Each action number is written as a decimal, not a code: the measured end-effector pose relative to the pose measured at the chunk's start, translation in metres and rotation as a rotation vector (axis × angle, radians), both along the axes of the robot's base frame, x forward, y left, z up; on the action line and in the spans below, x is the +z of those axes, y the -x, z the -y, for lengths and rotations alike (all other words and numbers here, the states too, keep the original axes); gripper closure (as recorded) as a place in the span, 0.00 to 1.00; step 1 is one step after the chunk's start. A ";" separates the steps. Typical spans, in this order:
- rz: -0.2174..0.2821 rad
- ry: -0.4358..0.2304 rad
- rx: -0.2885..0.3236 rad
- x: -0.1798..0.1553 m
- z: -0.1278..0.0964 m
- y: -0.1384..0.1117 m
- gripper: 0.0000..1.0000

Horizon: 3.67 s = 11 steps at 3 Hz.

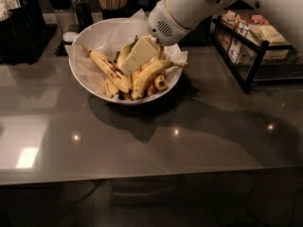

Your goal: Pick banana from white bowl

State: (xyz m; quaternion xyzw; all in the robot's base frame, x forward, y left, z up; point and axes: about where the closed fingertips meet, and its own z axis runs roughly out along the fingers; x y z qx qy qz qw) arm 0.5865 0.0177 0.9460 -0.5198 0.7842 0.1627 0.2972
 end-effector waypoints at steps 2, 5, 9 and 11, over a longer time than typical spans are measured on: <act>-0.056 0.087 0.022 -0.002 -0.035 -0.014 0.23; -0.064 0.067 0.029 -0.005 -0.041 -0.009 0.19; -0.200 -0.105 -0.040 -0.011 -0.057 -0.004 0.50; -0.258 -0.126 0.020 -0.020 -0.086 -0.012 0.07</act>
Offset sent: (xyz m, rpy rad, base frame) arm 0.0198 0.0505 -0.0045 -0.1191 0.0981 0.0283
